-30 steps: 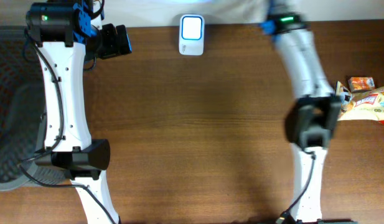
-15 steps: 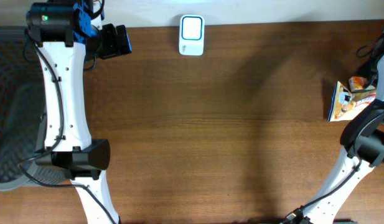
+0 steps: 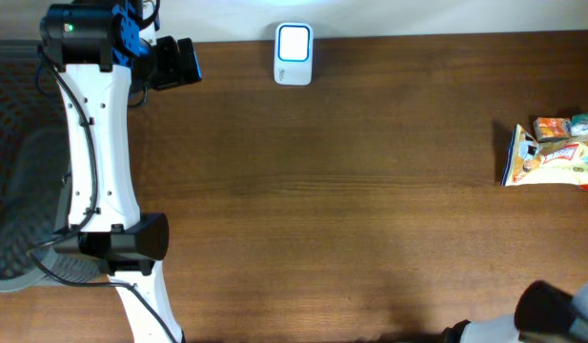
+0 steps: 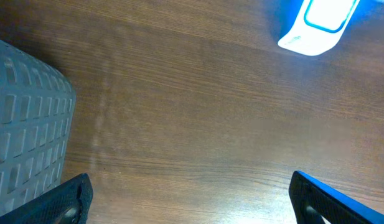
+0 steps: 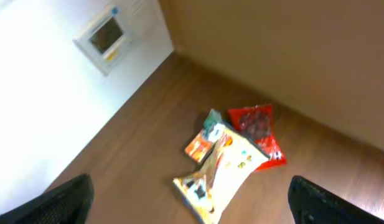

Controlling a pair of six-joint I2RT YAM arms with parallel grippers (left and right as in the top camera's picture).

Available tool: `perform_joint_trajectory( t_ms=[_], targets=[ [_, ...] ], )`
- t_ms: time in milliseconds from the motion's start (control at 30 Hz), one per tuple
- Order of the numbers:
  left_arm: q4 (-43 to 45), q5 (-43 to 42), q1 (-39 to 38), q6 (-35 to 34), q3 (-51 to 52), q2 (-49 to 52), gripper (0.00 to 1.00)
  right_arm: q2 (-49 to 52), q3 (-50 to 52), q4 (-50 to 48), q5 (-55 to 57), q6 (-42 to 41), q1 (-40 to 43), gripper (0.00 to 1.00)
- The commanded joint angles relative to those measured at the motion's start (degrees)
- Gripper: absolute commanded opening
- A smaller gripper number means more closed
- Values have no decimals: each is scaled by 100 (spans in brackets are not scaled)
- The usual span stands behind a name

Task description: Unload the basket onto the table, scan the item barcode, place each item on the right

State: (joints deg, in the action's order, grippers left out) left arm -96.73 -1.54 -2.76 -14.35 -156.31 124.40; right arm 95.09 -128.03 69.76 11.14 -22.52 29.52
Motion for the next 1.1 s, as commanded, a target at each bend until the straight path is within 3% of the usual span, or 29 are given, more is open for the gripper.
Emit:
perform_joint_trajectory(
  t_ms=[0, 100, 233, 300, 400, 467, 600, 800, 933, 1067],
  targets=[
    [0, -22, 0, 50, -15, 9, 99, -470, 98, 352, -321, -48, -234, 99],
    [2, -22, 0, 50, -15, 9, 99, -1268, 903, 501, -269, -44, -951, 99],
    [2, -22, -2, 50, -15, 9, 99, -2876, 3418, -223, 87, -46, -2028, 99],
    [0, -22, -7, 50, -15, 9, 99, -3869, 4767, -400, -522, -46, -2483, 99],
    [2, -22, -7, 50, -15, 9, 99, -4568, 5552, -254, -1690, -46, -2660, 99],
    [2, -22, -7, 50, -15, 9, 99, -4704, 5775, 328, -2321, -44, -2660, 99],
    [2, -22, -7, 50, -15, 9, 99, -4570, 5775, 787, -2315, -42, -2662, 99],
    [0, -22, -11, 50, -15, 9, 99, -4551, 6164, 721, -2275, -42, -2719, 99],
    [0, -22, -11, 50, -15, 9, 99, -5029, 7707, -1346, -2428, -22, -3230, 99],
    [0, -22, -11, 50, -15, 9, 99, -6706, 9818, -3462, -3005, -26, -3287, 98]
  ],
)
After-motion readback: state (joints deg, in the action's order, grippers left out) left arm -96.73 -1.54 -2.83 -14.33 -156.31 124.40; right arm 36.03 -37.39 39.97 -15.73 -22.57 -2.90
